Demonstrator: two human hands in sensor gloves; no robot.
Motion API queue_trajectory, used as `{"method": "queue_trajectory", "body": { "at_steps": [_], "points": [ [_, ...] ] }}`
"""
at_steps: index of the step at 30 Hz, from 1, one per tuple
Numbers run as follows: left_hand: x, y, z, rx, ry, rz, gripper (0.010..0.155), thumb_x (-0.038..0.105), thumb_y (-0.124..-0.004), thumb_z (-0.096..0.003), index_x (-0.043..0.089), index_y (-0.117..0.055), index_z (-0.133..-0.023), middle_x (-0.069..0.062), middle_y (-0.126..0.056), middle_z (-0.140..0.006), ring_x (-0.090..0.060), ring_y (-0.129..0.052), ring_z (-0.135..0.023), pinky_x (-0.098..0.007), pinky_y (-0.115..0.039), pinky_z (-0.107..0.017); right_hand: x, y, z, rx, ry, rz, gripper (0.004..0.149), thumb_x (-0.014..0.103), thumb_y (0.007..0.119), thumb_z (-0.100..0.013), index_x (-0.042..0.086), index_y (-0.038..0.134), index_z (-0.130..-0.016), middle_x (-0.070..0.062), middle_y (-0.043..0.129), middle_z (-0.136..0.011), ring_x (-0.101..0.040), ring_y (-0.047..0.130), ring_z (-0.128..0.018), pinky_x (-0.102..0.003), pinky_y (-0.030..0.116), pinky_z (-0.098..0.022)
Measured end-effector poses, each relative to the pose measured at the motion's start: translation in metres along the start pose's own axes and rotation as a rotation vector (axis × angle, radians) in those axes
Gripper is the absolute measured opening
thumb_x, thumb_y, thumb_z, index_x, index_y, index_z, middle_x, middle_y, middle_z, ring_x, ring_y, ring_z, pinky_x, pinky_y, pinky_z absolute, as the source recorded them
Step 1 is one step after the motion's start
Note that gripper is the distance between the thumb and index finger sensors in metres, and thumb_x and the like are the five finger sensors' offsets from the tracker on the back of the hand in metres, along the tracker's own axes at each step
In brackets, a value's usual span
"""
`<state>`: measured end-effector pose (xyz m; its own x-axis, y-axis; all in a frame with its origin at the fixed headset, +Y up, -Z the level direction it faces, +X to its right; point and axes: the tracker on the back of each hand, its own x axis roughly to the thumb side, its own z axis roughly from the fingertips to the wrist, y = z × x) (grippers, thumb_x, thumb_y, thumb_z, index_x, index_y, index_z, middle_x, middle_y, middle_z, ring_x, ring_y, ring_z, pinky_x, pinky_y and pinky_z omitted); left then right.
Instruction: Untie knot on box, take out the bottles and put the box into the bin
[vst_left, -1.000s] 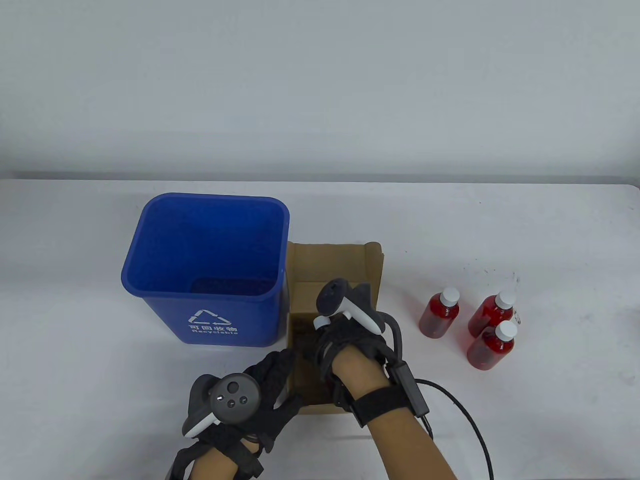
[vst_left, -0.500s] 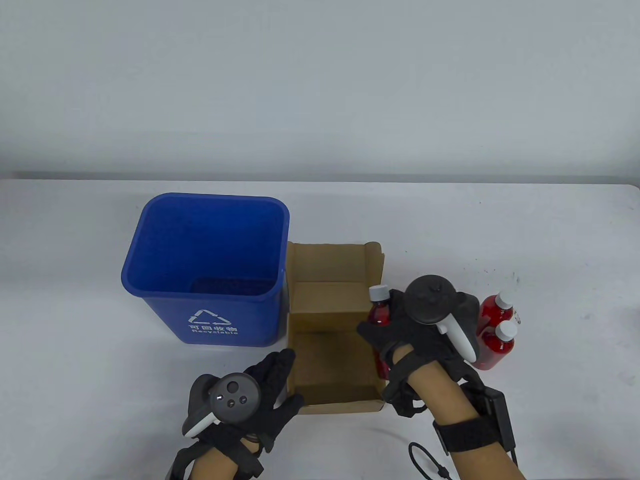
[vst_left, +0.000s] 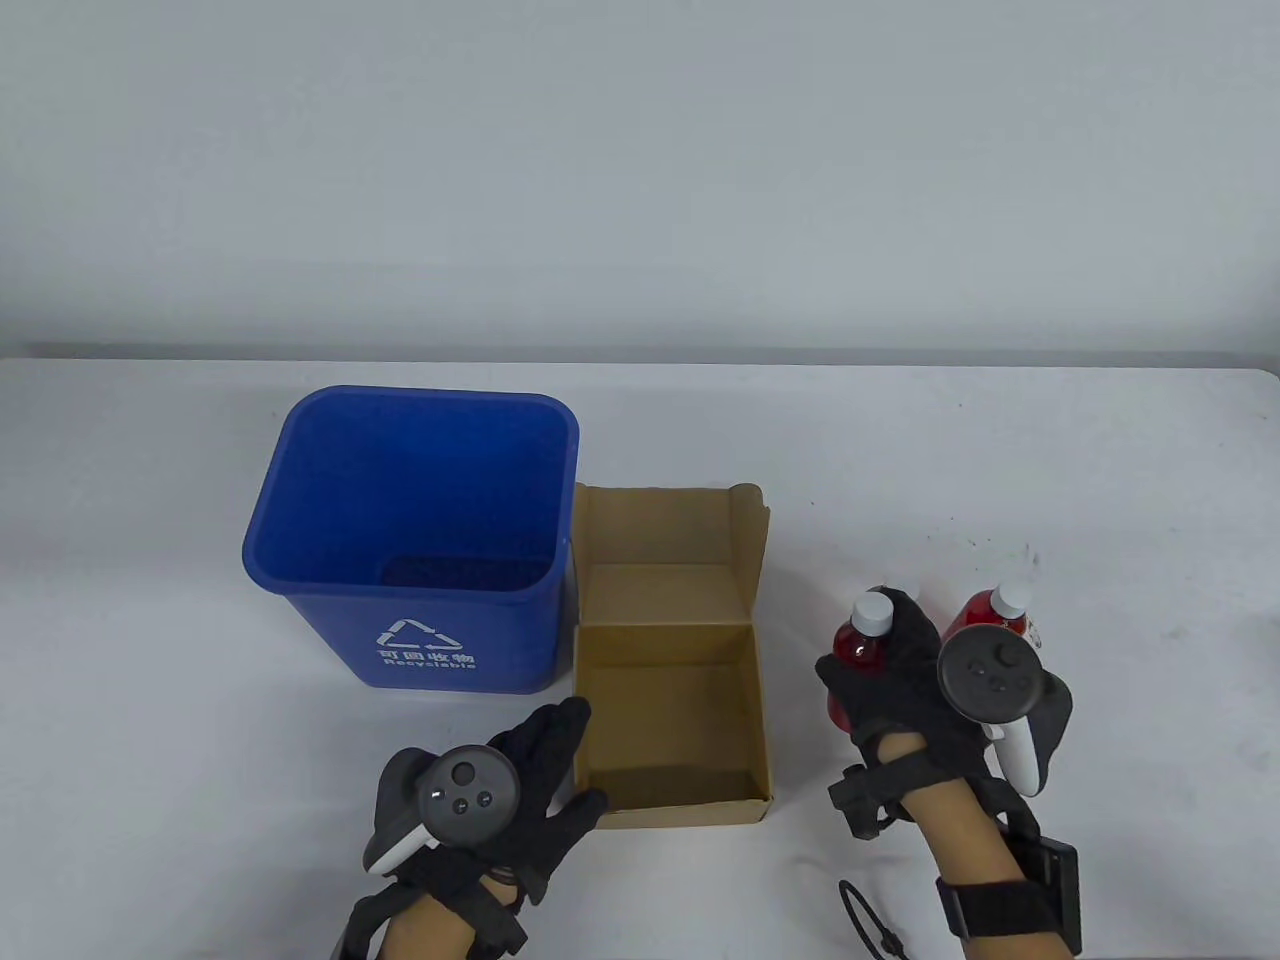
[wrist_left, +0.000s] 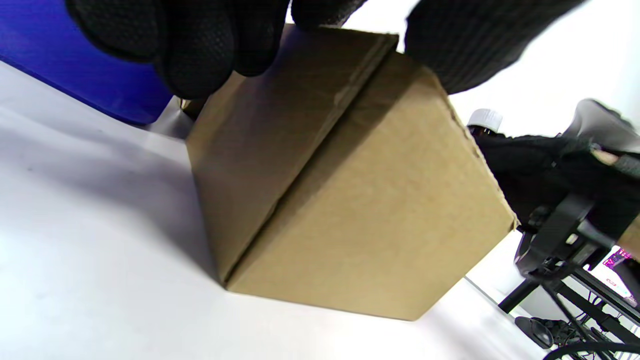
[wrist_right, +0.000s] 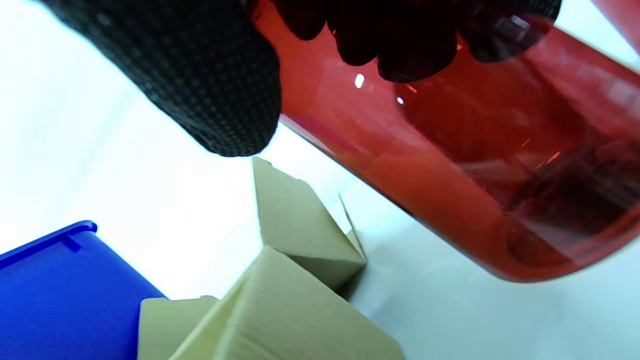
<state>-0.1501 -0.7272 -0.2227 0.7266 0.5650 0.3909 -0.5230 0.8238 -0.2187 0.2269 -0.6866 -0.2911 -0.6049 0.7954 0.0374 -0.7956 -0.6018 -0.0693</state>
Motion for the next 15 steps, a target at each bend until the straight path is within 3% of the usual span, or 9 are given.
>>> {"method": "queue_trajectory", "body": {
  "at_steps": [6,15],
  "points": [
    [0.000,0.000,0.000,0.005,0.003,-0.009,0.084,0.056,-0.072,-0.0488,0.016,-0.033,-0.112,-0.024,-0.050,-0.108,-0.052,-0.069,-0.088,-0.063,-0.060,-0.063,-0.031,0.007,0.008,-0.056,0.026,-0.003,0.080,0.027,0.089,-0.044,0.004,0.035,-0.097,-0.021,0.038,-0.100,-0.051,0.057,-0.093,-0.070,0.052,-0.062],
    [0.000,0.001,0.000,0.010,0.006,-0.008,0.084,0.057,-0.072,-0.0487,0.017,-0.033,-0.112,-0.024,-0.050,-0.108,-0.053,-0.069,-0.088,-0.063,-0.061,-0.063,-0.051,0.011,0.011,-0.061,0.038,-0.068,0.081,0.029,0.089,-0.044,0.004,0.033,-0.096,-0.022,0.031,-0.101,-0.050,0.053,-0.093,-0.067,0.051,-0.063]
  ]
}}
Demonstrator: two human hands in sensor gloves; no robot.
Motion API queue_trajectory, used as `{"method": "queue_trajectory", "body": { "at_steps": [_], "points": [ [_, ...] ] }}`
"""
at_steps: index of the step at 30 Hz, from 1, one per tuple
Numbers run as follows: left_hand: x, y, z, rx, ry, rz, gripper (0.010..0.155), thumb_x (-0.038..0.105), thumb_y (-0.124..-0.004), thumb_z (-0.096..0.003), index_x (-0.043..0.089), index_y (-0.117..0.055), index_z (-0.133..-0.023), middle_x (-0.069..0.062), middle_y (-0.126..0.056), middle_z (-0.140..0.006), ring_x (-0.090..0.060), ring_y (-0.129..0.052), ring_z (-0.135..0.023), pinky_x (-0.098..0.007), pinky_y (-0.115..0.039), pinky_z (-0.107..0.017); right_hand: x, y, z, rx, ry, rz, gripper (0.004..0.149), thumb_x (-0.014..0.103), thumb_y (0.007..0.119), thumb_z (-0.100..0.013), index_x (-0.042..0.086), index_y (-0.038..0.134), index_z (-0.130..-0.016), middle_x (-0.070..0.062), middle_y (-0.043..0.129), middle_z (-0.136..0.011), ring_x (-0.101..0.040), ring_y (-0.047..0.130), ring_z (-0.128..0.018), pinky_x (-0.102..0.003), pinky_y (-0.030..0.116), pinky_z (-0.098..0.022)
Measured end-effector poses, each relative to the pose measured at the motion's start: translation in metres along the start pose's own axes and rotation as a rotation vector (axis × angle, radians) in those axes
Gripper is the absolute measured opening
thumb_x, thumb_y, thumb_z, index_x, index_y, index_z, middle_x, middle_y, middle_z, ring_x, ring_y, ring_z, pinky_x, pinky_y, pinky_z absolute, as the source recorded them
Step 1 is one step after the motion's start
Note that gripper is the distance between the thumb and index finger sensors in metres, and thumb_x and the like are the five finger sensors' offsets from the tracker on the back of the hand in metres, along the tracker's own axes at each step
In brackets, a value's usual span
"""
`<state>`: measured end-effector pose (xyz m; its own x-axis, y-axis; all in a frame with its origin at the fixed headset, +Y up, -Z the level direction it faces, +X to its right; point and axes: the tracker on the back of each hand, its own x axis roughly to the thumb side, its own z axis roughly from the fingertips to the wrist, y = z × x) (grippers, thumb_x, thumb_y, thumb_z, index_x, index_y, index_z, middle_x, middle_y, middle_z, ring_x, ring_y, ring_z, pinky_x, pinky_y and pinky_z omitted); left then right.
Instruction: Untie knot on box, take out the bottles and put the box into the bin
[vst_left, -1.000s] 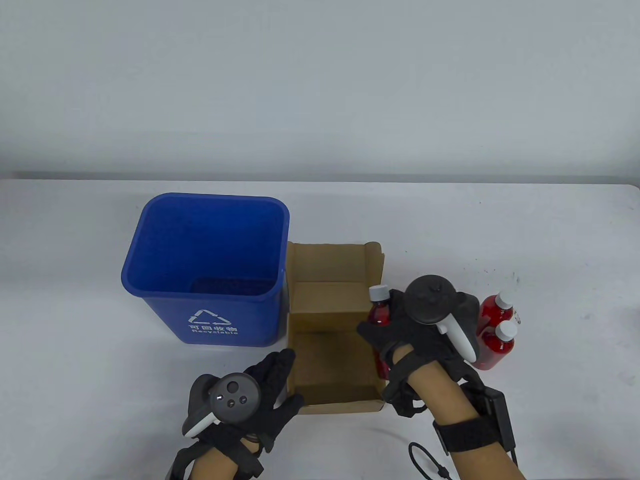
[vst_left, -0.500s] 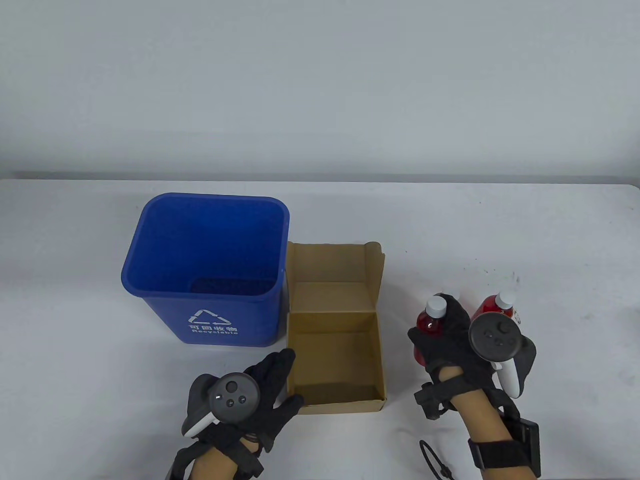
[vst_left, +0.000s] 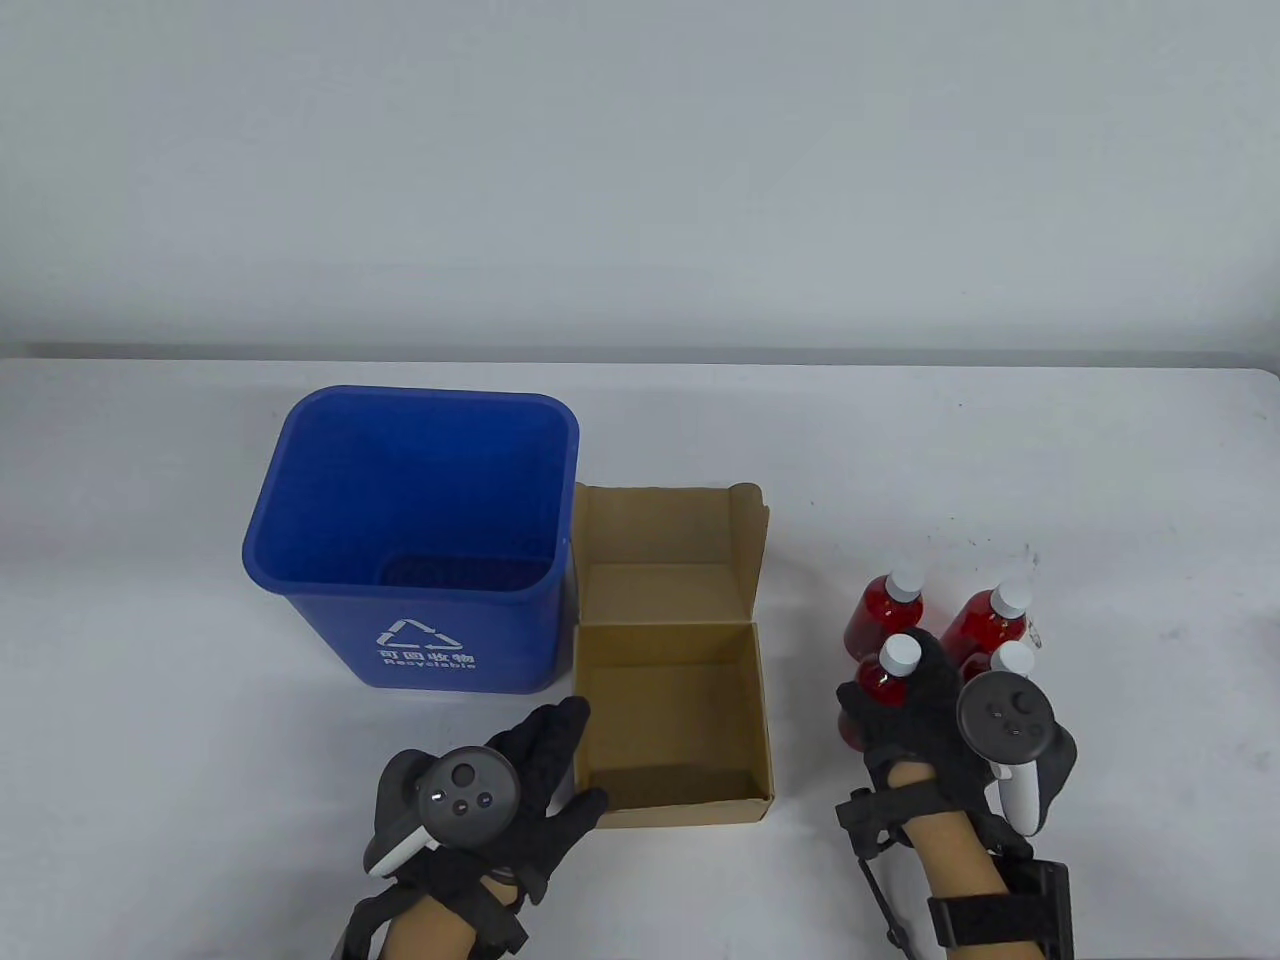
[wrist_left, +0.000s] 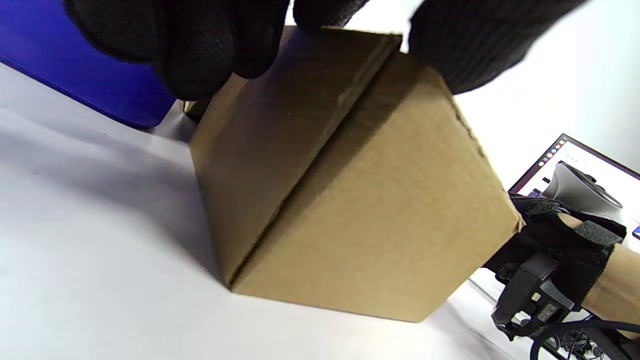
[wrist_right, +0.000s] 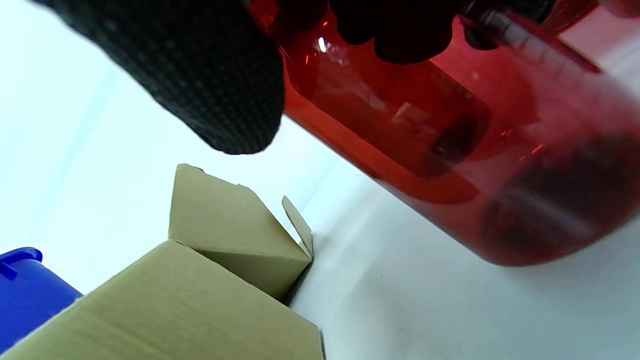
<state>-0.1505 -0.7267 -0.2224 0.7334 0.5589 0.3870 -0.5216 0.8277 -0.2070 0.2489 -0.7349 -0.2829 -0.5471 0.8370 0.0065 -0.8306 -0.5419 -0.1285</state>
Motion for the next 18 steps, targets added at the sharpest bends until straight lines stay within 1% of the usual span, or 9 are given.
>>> {"method": "queue_trajectory", "body": {
  "at_steps": [2,5,9,14,16,18],
  "points": [
    [0.000,0.000,0.000,0.000,0.001,0.001,0.084,0.057,-0.072,-0.0486,0.017,-0.033,-0.112,-0.024,-0.050,-0.108,-0.053,-0.069,-0.088,-0.063,-0.060,-0.063,0.002,0.000,0.001,-0.007,-0.020,0.039,0.081,0.029,0.089,-0.044,0.004,0.032,-0.097,-0.022,0.030,-0.101,-0.051,0.052,-0.093,-0.067,0.051,-0.063],
    [0.000,0.000,0.000,0.002,0.002,0.000,0.084,0.057,-0.072,-0.0487,0.017,-0.033,-0.112,-0.024,-0.050,-0.108,-0.052,-0.069,-0.088,-0.063,-0.061,-0.063,0.006,-0.003,0.003,-0.030,-0.052,0.044,0.081,0.029,0.088,-0.044,0.003,0.032,-0.097,-0.022,0.029,-0.101,-0.051,0.051,-0.094,-0.067,0.051,-0.063],
    [0.000,0.000,0.000,0.001,0.002,0.003,0.084,0.057,-0.072,-0.0486,0.017,-0.033,-0.112,-0.023,-0.050,-0.108,-0.052,-0.070,-0.088,-0.063,-0.061,-0.063,0.014,-0.010,0.006,-0.073,-0.114,0.077,0.084,0.035,0.087,-0.046,0.002,0.030,-0.097,-0.024,0.027,-0.101,-0.052,0.048,-0.094,-0.067,0.050,-0.063],
    [0.000,0.000,0.000,-0.002,0.001,0.003,0.084,0.057,-0.071,-0.0488,0.017,-0.033,-0.112,-0.024,-0.050,-0.108,-0.053,-0.069,-0.088,-0.063,-0.060,-0.063,0.028,-0.022,0.014,-0.156,-0.191,0.089,0.084,0.036,0.085,-0.047,0.001,0.029,-0.098,-0.025,0.026,-0.101,-0.053,0.046,-0.094,-0.068,0.047,-0.063],
    [0.000,0.000,0.000,-0.003,0.000,0.001,0.084,0.057,-0.071,-0.0487,0.017,-0.033,-0.112,-0.024,-0.050,-0.108,-0.052,-0.069,-0.088,-0.063,-0.060,-0.063,0.039,-0.025,0.019,-0.200,-0.251,0.133,0.083,0.037,0.084,-0.048,0.001,0.028,-0.098,-0.025,0.025,-0.101,-0.054,0.044,-0.094,-0.068,0.046,-0.063],
    [0.000,0.000,0.000,-0.005,0.000,-0.001,0.084,0.056,-0.072,-0.0489,0.017,-0.033,-0.112,-0.024,-0.050,-0.108,-0.053,-0.069,-0.088,-0.063,-0.060,-0.063,0.057,-0.026,0.030,-0.253,-0.354,0.213,0.082,0.038,0.083,-0.049,0.001,0.028,-0.098,-0.025,0.025,-0.102,-0.054,0.043,-0.094,-0.068,0.046,-0.063]
  ]
}}
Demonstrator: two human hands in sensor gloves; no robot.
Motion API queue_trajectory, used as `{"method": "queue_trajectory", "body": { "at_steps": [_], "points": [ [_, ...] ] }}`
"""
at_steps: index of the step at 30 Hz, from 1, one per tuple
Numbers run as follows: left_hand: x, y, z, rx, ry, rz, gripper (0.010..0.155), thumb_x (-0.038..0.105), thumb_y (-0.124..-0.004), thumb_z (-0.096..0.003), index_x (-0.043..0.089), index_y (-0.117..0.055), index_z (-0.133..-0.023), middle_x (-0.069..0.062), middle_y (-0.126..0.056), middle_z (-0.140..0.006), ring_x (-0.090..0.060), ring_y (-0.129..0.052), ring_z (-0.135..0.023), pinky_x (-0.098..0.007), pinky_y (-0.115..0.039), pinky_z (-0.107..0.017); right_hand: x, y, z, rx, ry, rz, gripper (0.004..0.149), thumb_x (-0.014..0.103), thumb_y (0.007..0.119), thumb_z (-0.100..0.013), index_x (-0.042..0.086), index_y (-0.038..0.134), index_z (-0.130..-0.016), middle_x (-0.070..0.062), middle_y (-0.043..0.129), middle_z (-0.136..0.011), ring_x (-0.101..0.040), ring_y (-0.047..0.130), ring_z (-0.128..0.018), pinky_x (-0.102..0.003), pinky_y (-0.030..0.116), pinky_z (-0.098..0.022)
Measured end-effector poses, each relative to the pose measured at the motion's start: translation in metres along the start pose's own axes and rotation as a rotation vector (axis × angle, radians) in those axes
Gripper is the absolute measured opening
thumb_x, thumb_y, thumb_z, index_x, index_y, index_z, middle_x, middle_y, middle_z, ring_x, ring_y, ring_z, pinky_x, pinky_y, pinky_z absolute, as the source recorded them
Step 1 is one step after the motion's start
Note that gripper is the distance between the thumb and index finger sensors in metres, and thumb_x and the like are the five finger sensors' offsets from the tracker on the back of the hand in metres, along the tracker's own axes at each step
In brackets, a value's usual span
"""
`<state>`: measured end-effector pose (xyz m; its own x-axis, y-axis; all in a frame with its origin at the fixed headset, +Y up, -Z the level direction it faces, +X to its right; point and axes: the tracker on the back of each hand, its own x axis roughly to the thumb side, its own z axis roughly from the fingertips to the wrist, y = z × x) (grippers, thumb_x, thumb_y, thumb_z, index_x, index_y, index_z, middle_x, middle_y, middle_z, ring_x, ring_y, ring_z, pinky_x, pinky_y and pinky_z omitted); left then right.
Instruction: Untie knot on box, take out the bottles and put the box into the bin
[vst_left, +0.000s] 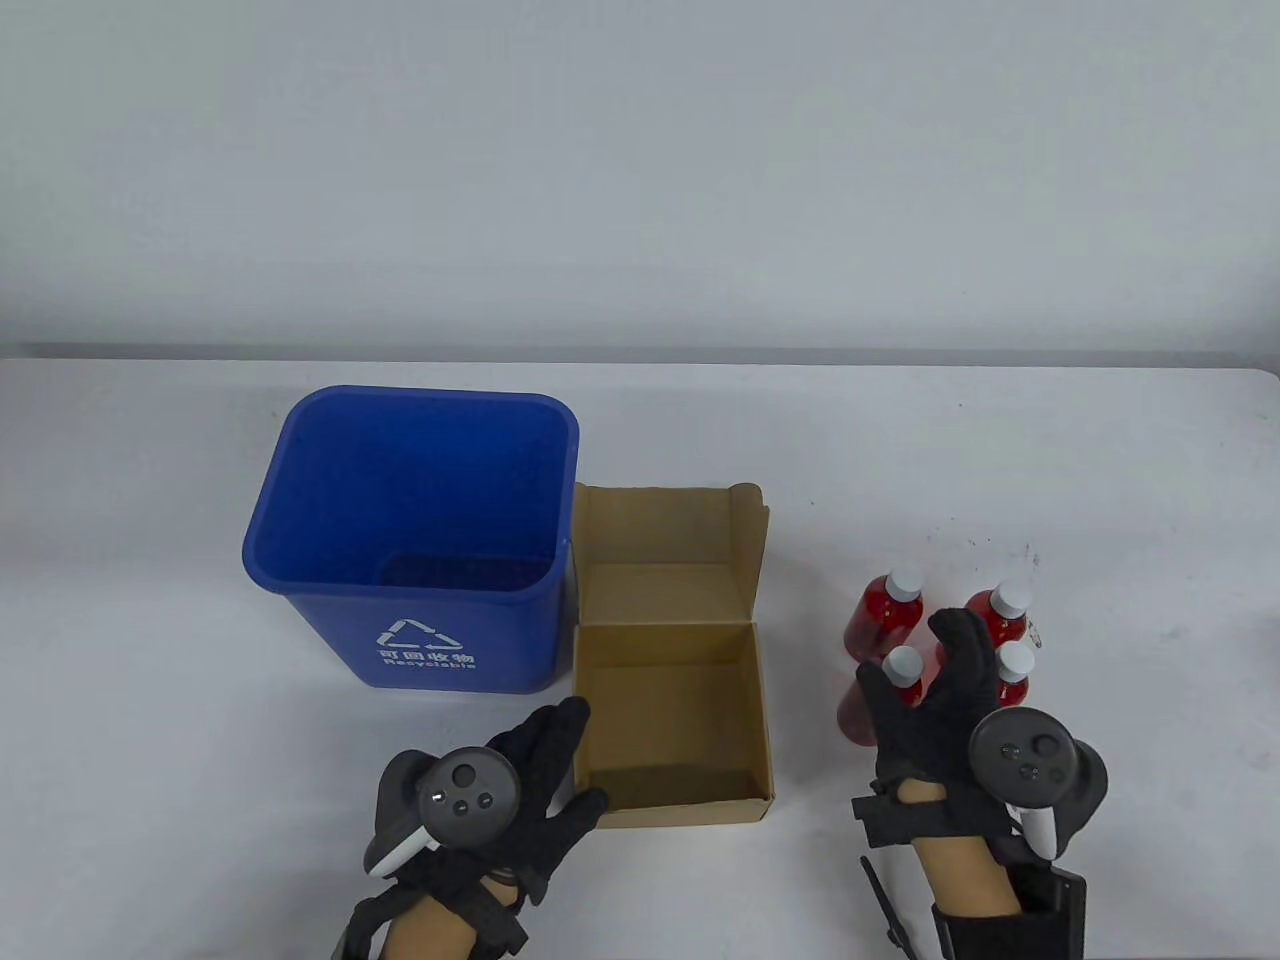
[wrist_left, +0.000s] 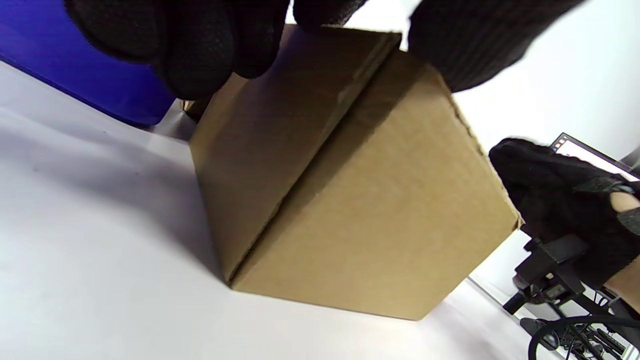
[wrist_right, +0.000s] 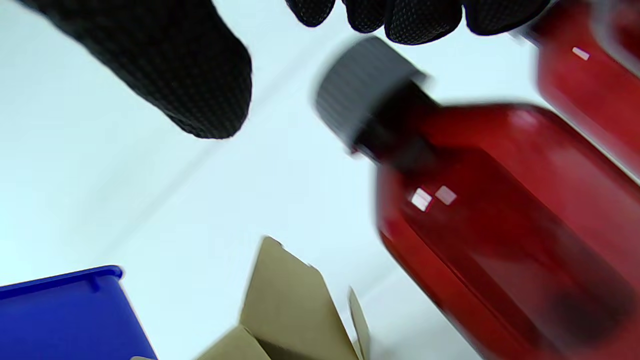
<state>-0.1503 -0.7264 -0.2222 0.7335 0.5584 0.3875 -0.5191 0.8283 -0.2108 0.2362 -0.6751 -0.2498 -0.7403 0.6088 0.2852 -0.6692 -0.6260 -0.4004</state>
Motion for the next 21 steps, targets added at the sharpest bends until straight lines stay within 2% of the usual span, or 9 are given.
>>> {"method": "queue_trajectory", "body": {
  "at_steps": [2,4,6,8,11,13,16,21],
  "points": [
    [0.000,0.000,0.000,-0.001,0.000,-0.002,0.084,0.057,-0.072,-0.0488,0.017,-0.033,-0.112,-0.024,-0.050,-0.108,-0.052,-0.069,-0.088,-0.063,-0.060,-0.063,0.022,-0.003,0.004,-0.023,-0.097,0.048,0.081,0.039,0.081,-0.049,0.002,0.030,-0.099,-0.024,0.026,-0.102,-0.053,0.044,-0.094,-0.068,0.047,-0.063],
    [0.000,0.000,0.000,-0.002,-0.001,-0.002,0.084,0.057,-0.072,-0.0488,0.017,-0.033,-0.112,-0.024,-0.049,-0.108,-0.053,-0.069,-0.088,-0.064,-0.060,-0.063,0.043,0.000,0.009,-0.001,-0.160,0.057,0.079,0.040,0.081,-0.049,0.003,0.032,-0.099,-0.023,0.029,-0.103,-0.052,0.047,-0.095,-0.066,0.048,-0.064],
    [0.000,0.000,0.000,-0.002,-0.001,-0.006,0.084,0.057,-0.072,-0.0488,0.017,-0.033,-0.112,-0.024,-0.049,-0.109,-0.053,-0.069,-0.089,-0.064,-0.060,-0.063,0.062,0.013,0.014,0.080,-0.210,0.071,0.076,0.042,0.079,-0.050,0.005,0.036,-0.100,-0.021,0.034,-0.103,-0.049,0.052,-0.095,-0.064,0.053,-0.065],
    [0.000,0.000,0.000,-0.002,-0.001,-0.007,0.084,0.057,-0.072,-0.0488,0.017,-0.034,-0.112,-0.024,-0.049,-0.108,-0.052,-0.069,-0.089,-0.064,-0.060,-0.063,0.072,0.034,0.016,0.200,-0.199,0.092,0.074,0.043,0.078,-0.050,0.005,0.039,-0.100,-0.021,0.037,-0.104,-0.049,0.056,-0.094,-0.063,0.055,-0.064],
    [0.000,0.001,0.000,0.003,0.000,-0.009,0.084,0.057,-0.072,-0.0486,0.017,-0.034,-0.112,-0.024,-0.050,-0.108,-0.052,-0.068,-0.089,-0.064,-0.060,-0.063,0.070,0.066,0.015,0.363,-0.154,0.103,0.074,0.045,0.075,-0.050,0.003,0.041,-0.101,-0.023,0.040,-0.103,-0.049,0.062,-0.090,-0.061,0.061,-0.062],
    [0.000,0.001,0.000,0.006,0.001,-0.007,0.083,0.056,-0.072,-0.0489,0.017,-0.035,-0.112,-0.024,-0.050,-0.108,-0.053,-0.068,-0.089,-0.064,-0.060,-0.063,0.064,0.075,0.016,0.409,-0.091,0.097,0.075,0.046,0.073,-0.050,0.001,0.040,-0.101,-0.025,0.041,-0.102,-0.048,0.066,-0.088,-0.060,0.063,-0.060],
    [0.000,0.000,-0.001,0.008,0.001,-0.003,0.083,0.056,-0.072,-0.0490,0.017,-0.035,-0.112,-0.024,-0.051,-0.108,-0.053,-0.068,-0.089,-0.064,-0.059,-0.064,0.055,0.077,0.016,0.434,-0.034,0.114,0.076,0.045,0.072,-0.050,-0.001,0.039,-0.101,-0.027,0.040,-0.102,-0.046,0.070,-0.085,-0.057,0.067,-0.058],
    [0.000,0.001,-0.004,0.018,-0.009,0.027,0.084,0.057,-0.072,-0.0490,0.014,-0.033,-0.110,-0.019,-0.050,-0.107,-0.051,-0.067,-0.090,-0.063,-0.060,-0.064,0.042,0.082,0.014,0.492,0.047,0.028,0.075,0.042,0.072,-0.050,-0.003,0.040,-0.100,-0.029,0.042,-0.100,-0.042,0.078,-0.077,-0.053,0.072,-0.052]
  ]
}}
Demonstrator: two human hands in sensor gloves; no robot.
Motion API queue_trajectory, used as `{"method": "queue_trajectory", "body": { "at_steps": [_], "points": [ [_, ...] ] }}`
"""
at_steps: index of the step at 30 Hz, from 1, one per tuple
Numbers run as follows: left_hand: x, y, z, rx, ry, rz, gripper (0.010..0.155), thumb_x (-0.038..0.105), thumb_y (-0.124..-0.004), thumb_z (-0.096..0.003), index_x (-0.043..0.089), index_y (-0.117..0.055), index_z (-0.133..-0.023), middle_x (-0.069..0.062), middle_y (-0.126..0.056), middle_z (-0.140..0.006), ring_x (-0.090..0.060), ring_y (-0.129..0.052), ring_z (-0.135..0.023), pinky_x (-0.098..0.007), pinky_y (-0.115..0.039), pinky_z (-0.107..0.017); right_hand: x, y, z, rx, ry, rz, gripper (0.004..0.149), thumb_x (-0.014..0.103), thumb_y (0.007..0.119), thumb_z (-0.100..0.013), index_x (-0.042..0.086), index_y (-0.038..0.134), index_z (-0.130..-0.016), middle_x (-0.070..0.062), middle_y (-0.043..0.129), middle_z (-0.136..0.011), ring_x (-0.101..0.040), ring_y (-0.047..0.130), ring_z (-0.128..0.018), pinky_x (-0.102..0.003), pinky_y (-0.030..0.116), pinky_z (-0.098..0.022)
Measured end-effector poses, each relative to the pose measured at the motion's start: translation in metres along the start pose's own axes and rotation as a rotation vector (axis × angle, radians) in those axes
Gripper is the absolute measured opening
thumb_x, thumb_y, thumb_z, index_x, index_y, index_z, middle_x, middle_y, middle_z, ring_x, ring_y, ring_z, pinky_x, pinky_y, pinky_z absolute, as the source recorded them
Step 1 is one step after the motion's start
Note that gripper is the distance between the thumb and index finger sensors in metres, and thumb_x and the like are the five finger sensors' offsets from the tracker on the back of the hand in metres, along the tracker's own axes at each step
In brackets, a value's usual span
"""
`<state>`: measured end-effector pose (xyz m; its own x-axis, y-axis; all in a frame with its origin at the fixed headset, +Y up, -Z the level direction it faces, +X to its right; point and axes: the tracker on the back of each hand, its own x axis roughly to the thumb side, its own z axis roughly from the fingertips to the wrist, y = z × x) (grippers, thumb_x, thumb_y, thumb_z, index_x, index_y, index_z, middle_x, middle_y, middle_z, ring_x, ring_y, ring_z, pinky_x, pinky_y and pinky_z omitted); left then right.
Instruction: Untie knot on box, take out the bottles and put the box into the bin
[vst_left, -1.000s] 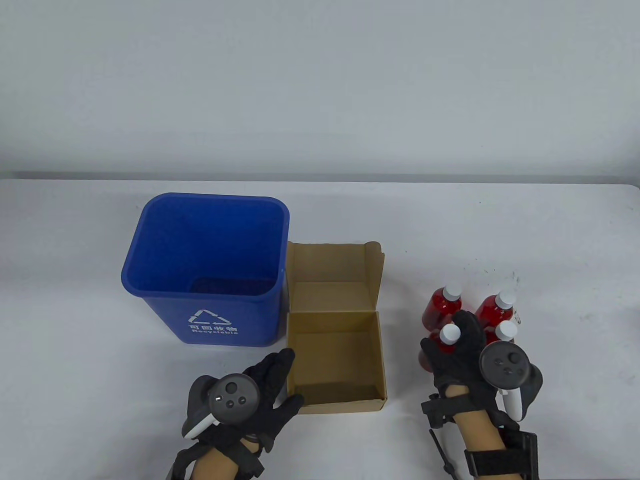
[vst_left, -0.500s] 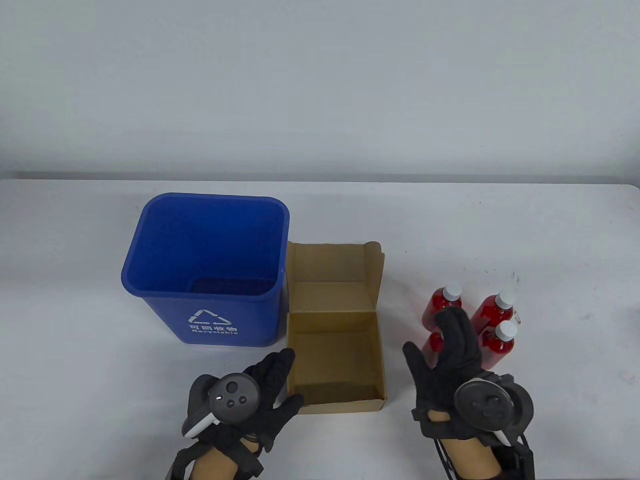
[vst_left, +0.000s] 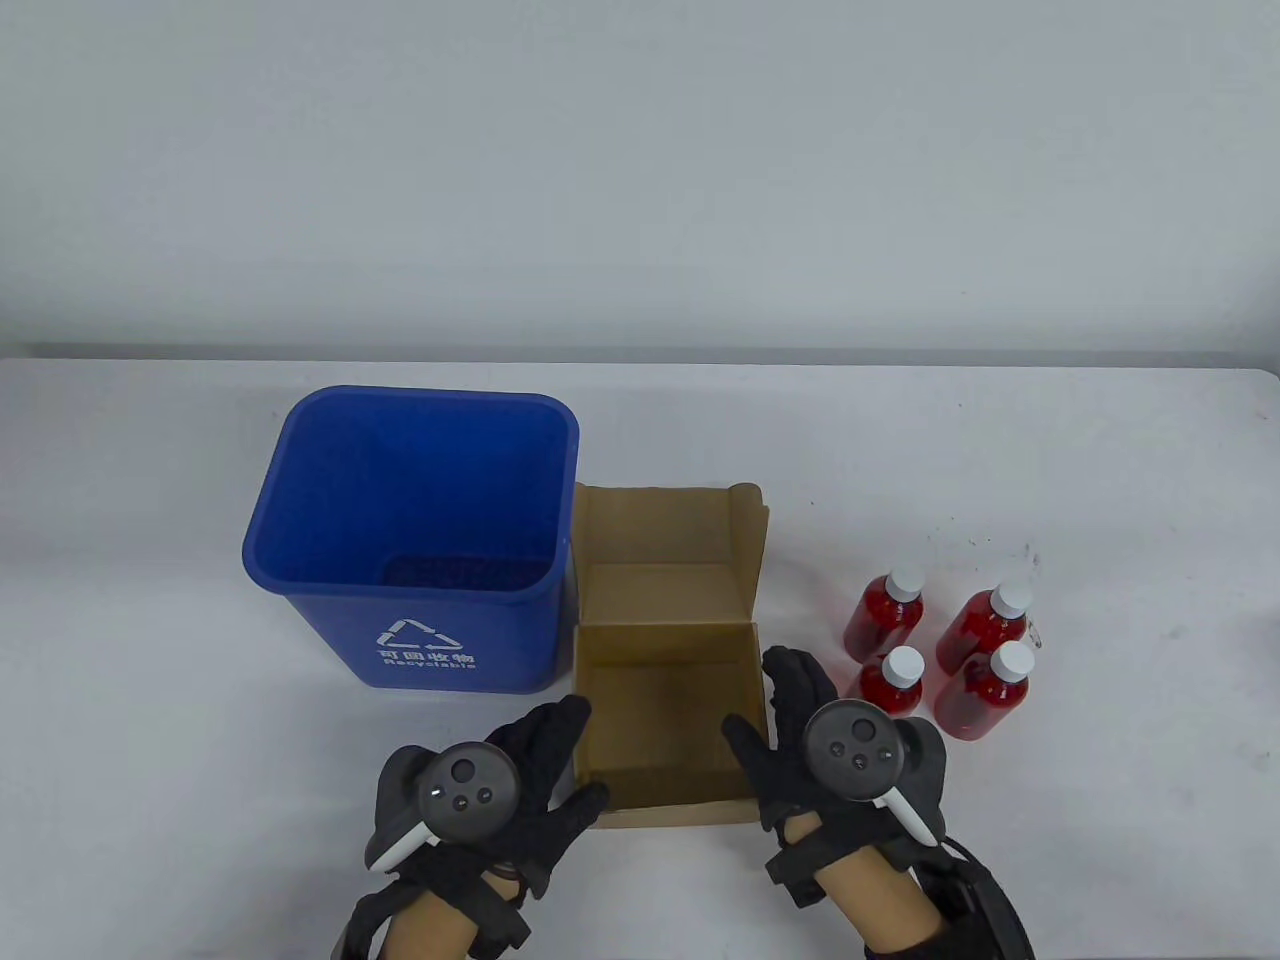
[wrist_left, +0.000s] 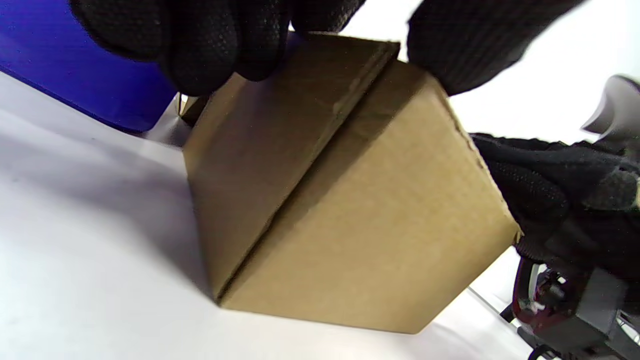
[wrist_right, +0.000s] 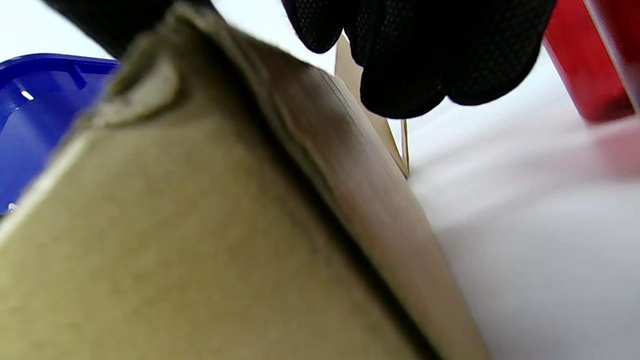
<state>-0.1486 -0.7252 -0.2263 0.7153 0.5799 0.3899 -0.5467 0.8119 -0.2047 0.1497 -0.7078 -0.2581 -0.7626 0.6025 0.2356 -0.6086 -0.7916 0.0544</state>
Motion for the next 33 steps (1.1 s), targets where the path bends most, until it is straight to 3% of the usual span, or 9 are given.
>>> {"method": "queue_trajectory", "body": {
  "at_steps": [7,16,22,28,30,33],
  "points": [
    [-0.009,0.005,-0.007,0.074,0.047,0.111,0.086,0.057,-0.071,-0.0493,0.012,-0.030,-0.110,-0.020,-0.050,-0.106,-0.049,-0.072,-0.087,-0.059,-0.065,-0.061,-0.016,0.002,-0.004,0.083,0.052,-0.142,0.070,0.036,0.074,-0.049,-0.003,0.045,-0.099,-0.028,0.053,-0.096,-0.038,0.089,-0.064,-0.048,0.079,-0.043],
    [-0.023,0.001,-0.021,0.047,0.119,0.256,0.086,0.057,-0.071,-0.0497,0.008,-0.033,-0.110,-0.021,-0.066,-0.098,-0.046,-0.085,-0.073,-0.056,-0.073,-0.054,-0.017,0.001,-0.002,0.156,0.065,-0.170,0.073,0.036,0.077,-0.047,-0.005,0.044,-0.098,-0.029,0.053,-0.095,-0.038,0.090,-0.060,-0.047,0.079,-0.040],
    [-0.041,-0.004,-0.032,-0.008,0.180,0.419,0.087,0.059,-0.070,-0.0498,0.007,-0.035,-0.110,-0.016,-0.080,-0.081,-0.042,-0.092,-0.056,-0.054,-0.078,-0.046,-0.021,-0.002,0.000,0.251,0.052,-0.195,0.078,0.033,0.082,-0.045,-0.006,0.040,-0.098,-0.030,0.049,-0.096,-0.039,0.089,-0.059,-0.047,0.078,-0.040],
    [-0.043,-0.009,-0.038,-0.077,0.212,0.416,0.090,0.065,-0.069,-0.0488,0.011,-0.030,-0.110,-0.011,-0.089,-0.058,-0.031,-0.098,-0.033,-0.047,-0.085,-0.030,-0.021,-0.002,0.003,0.371,0.027,-0.173,0.082,0.034,0.083,-0.045,-0.008,0.038,-0.097,-0.031,0.049,-0.095,-0.037,0.090,-0.058,-0.046,0.079,-0.040],
    [-0.045,-0.010,-0.039,-0.101,0.237,0.445,0.088,0.065,-0.070,-0.0487,0.010,-0.038,-0.109,-0.008,-0.093,-0.050,-0.025,-0.100,-0.024,-0.042,-0.087,-0.022,-0.021,-0.002,0.004,0.430,0.011,-0.164,0.085,0.037,0.082,-0.045,-0.011,0.034,-0.097,-0.033,0.047,-0.095,-0.036,0.090,-0.058,-0.045,0.079,-0.040],
    [-0.048,-0.009,-0.045,-0.078,0.268,0.482,0.079,0.062,-0.073,-0.0498,0.010,-0.056,-0.107,-0.005,-0.095,-0.045,-0.024,-0.100,-0.018,-0.041,-0.088,-0.017,-0.024,-0.002,0.004,0.425,0.008,-0.171,0.084,0.041,0.076,-0.047,-0.012,0.034,-0.097,-0.033,0.047,-0.095,-0.036,0.091,-0.058,-0.046,0.080,-0.040]
  ]
}}
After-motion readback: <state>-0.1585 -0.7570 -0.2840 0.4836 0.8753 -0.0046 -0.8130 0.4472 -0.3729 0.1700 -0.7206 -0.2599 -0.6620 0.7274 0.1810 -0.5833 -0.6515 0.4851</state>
